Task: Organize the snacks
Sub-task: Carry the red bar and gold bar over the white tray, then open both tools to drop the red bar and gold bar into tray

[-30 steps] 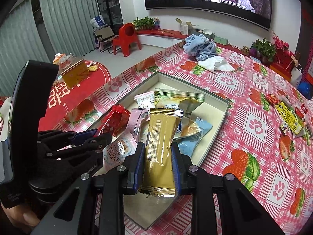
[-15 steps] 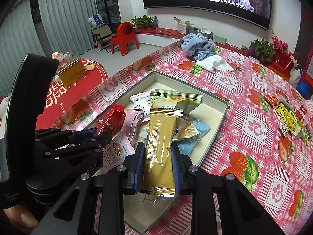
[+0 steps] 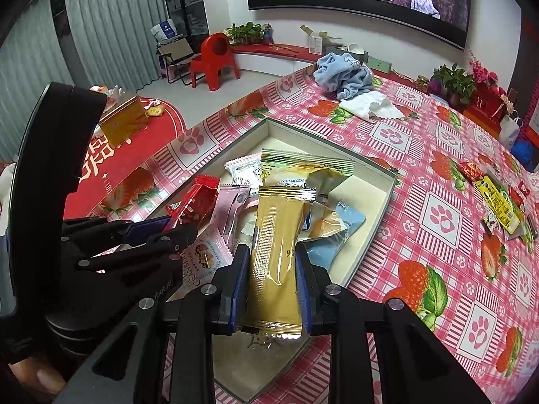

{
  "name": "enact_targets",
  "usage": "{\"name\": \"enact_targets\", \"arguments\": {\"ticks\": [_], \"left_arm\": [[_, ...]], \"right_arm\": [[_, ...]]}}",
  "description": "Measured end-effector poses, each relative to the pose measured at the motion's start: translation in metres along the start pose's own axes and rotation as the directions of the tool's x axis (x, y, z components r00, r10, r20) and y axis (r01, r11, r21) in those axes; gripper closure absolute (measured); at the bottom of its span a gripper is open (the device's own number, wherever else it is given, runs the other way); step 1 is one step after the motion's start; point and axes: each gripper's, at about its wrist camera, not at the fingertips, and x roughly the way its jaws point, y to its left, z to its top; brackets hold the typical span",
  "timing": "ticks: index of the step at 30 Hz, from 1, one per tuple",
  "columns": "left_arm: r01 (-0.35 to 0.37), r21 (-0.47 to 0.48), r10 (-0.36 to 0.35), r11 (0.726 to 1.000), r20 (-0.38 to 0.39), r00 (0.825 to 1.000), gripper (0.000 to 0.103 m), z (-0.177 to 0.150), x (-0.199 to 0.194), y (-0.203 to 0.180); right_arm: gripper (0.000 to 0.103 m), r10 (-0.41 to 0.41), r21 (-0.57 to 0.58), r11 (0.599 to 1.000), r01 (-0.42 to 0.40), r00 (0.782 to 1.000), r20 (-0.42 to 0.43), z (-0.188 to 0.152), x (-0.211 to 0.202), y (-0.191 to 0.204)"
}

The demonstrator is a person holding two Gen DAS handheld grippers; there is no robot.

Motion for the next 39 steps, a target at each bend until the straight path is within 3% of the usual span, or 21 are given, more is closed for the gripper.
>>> {"name": "enact_targets", "arguments": {"ticks": [31, 34, 36, 37, 38, 39], "left_arm": [[0.005, 0.015, -0.006, 1.000, 0.020, 1.000, 0.079, 0.008, -0.008, -0.005], [-0.009, 0.026, 0.009, 1.000, 0.032, 0.999, 0.060, 0.009, -0.010, -0.007], [-0.013, 0.029, 0.011, 1.000, 0.046, 0.999, 0.041, 0.009, -0.013, -0.007], [-0.010, 0.028, 0.009, 1.000, 0.051, 0.999, 0.038, 0.010, -0.014, -0.007], [-0.018, 0.026, 0.016, 1.000, 0.055, 0.998, 0.036, 0.010, -0.015, -0.006], [-0.032, 0.019, 0.031, 0.999, 0.054, 0.998, 0.034, 0.010, -0.015, -0.005]], "right_arm": [[0.075, 0.005, -0.005, 1.000, -0.005, 1.000, 0.008, 0.014, 0.001, -0.004], [0.075, -0.008, 0.003, 1.000, 0.008, 1.000, 0.030, 0.016, -0.003, -0.006], [0.075, -0.011, 0.017, 1.000, 0.011, 1.000, 0.026, 0.015, -0.003, -0.010], [0.074, -0.006, 0.030, 1.000, 0.005, 1.000, 0.025, 0.015, -0.004, -0.013], [0.070, -0.006, 0.040, 0.999, 0.004, 1.000, 0.027, 0.013, -0.005, -0.016], [0.054, -0.012, 0.048, 0.999, 0.010, 1.000, 0.029, 0.012, -0.006, -0.019]]}}
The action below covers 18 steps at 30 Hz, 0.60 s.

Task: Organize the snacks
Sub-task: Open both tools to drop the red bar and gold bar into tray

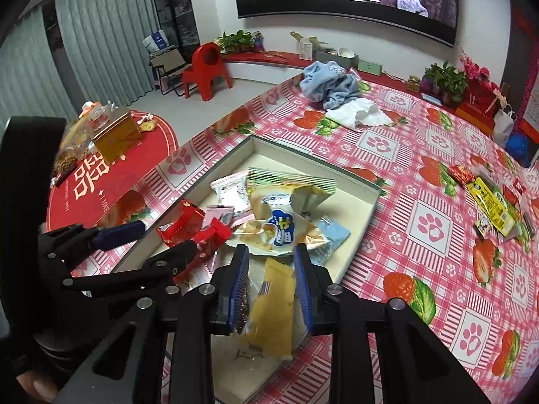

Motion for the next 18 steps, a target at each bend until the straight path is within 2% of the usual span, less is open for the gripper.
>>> {"name": "enact_targets", "arguments": {"ticks": [1, 2, 5, 10, 13, 17, 18], "left_arm": [[-0.005, -0.005, 0.005, 1.000, -0.010, 1.000, 0.032, 0.001, 0.001, 0.001], [0.003, -0.007, -0.003, 1.000, -0.022, 1.000, 0.024, 0.001, 0.002, 0.002], [0.019, 0.012, -0.018, 1.000, -0.013, 1.000, 0.023, 0.000, 0.001, -0.002], [0.031, 0.057, -0.032, 0.998, 0.020, 0.999, 0.022, -0.003, -0.008, -0.015], [0.049, 0.043, -0.050, 0.998, 0.036, 0.998, 0.021, -0.004, -0.013, -0.015], [0.047, 0.026, -0.048, 0.999, 0.033, 0.998, 0.020, -0.007, -0.015, -0.013], [0.021, 0.030, -0.021, 0.999, 0.029, 0.999, 0.020, -0.009, -0.014, -0.014]], "right_arm": [[0.044, -0.020, 0.017, 1.000, 0.019, 1.000, 0.008, -0.001, -0.003, -0.005], [0.029, -0.024, 0.028, 0.999, 0.024, 1.000, 0.020, -0.002, -0.005, -0.009], [0.028, -0.017, 0.050, 0.999, 0.014, 0.998, 0.062, -0.005, -0.018, -0.019], [0.028, -0.041, 0.036, 0.999, 0.039, 0.997, 0.058, -0.010, -0.023, -0.020], [0.028, -0.048, 0.037, 0.998, 0.046, 0.997, 0.059, -0.015, -0.027, -0.023], [0.028, -0.046, 0.056, 0.998, 0.042, 0.997, 0.056, -0.022, -0.032, -0.031], [0.028, -0.046, 0.061, 0.997, 0.042, 0.997, 0.056, -0.023, -0.034, -0.033]]}}
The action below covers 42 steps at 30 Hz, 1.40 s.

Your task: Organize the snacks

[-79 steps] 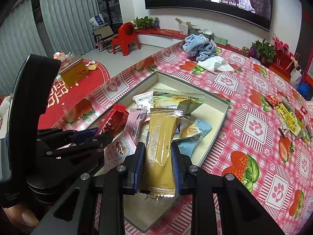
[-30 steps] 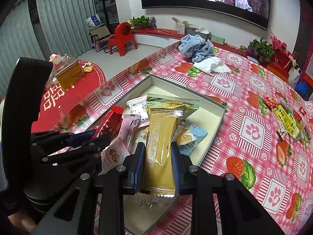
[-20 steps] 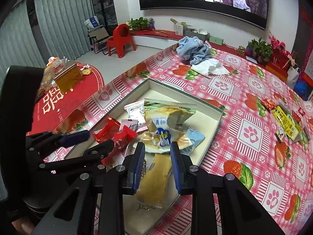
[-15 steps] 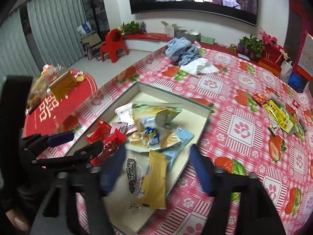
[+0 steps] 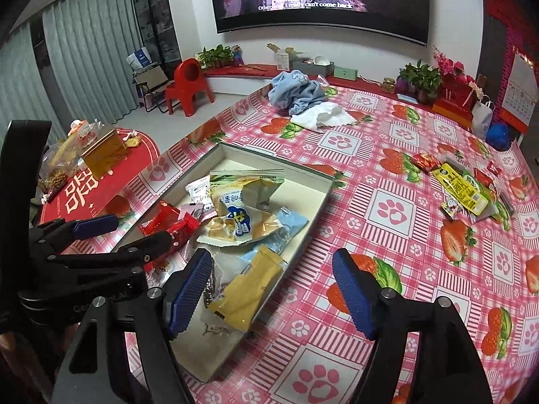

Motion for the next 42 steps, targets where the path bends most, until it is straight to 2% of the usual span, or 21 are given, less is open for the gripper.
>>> {"name": "enact_targets", "arguments": {"ticks": [2, 3, 7, 10, 42], "left_arm": [[-0.081, 0.016, 0.081, 0.997, 0.002, 0.997, 0.020, -0.004, 0.001, -0.003], [-0.091, 0.015, 0.091, 0.996, 0.002, 0.996, 0.020, -0.006, 0.001, -0.004], [-0.021, -0.038, 0.019, 0.999, -0.061, 0.998, 0.020, -0.008, 0.006, 0.002], [0.001, -0.065, -0.007, 0.998, -0.106, 0.994, 0.020, -0.008, 0.010, 0.005], [0.018, -0.049, -0.024, 0.999, -0.119, 0.993, 0.020, -0.009, 0.008, 0.005]], "right_arm": [[0.028, 0.004, 0.019, 1.000, -0.005, 1.000, 0.004, -0.001, -0.003, -0.006], [0.028, 0.004, 0.026, 1.000, -0.005, 1.000, 0.007, -0.002, -0.005, -0.008], [0.028, 0.003, 0.022, 1.000, -0.003, 1.000, -0.005, -0.005, -0.005, -0.012], [0.028, -0.003, 0.011, 1.000, 0.003, 1.000, -0.016, -0.009, -0.004, -0.012], [0.028, 0.012, -0.038, 0.999, -0.014, 0.999, -0.045, -0.017, 0.003, 0.003]]}}
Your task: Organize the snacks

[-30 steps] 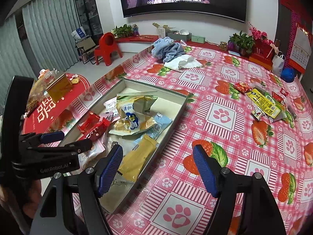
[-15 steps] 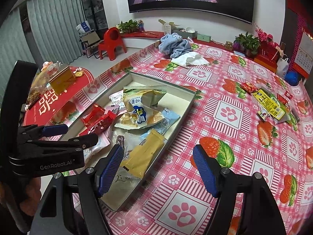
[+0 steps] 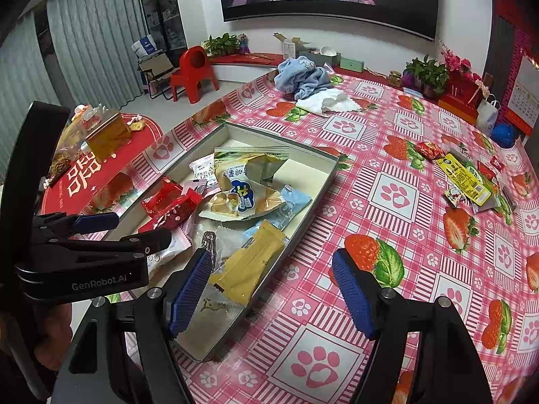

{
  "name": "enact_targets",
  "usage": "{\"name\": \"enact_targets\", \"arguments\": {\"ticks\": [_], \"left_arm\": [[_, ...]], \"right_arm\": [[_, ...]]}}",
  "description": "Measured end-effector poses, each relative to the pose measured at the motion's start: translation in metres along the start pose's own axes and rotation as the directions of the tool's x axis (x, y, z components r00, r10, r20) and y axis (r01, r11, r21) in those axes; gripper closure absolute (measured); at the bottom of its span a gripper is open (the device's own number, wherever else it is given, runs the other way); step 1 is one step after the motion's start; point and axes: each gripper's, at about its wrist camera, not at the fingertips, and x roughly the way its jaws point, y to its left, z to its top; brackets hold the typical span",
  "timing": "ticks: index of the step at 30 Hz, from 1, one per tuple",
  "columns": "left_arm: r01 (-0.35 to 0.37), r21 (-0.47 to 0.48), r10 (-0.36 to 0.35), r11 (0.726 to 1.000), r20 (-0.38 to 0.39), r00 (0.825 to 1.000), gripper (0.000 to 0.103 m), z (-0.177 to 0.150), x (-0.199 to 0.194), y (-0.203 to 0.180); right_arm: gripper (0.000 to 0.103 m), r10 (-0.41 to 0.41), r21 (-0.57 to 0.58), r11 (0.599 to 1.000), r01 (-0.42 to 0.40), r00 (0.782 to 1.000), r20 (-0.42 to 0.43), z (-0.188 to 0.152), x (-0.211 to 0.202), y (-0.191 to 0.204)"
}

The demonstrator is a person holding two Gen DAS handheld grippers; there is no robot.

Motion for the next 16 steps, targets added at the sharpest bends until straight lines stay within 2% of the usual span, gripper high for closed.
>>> {"name": "enact_targets", "arguments": {"ticks": [12, 16], "left_arm": [[-0.003, -0.001, 0.003, 1.000, -0.014, 1.000, 0.020, -0.0009, 0.0048, -0.0022], [-0.029, 0.002, 0.029, 1.000, 0.018, 0.999, 0.020, -0.0023, -0.0005, -0.0072]], "right_arm": [[0.028, 0.005, -0.024, 1.000, -0.006, 1.000, -0.020, -0.0033, 0.0027, 0.0034], [0.028, 0.010, -0.026, 1.000, -0.011, 1.000, -0.024, -0.0058, 0.0024, 0.0030]]}}
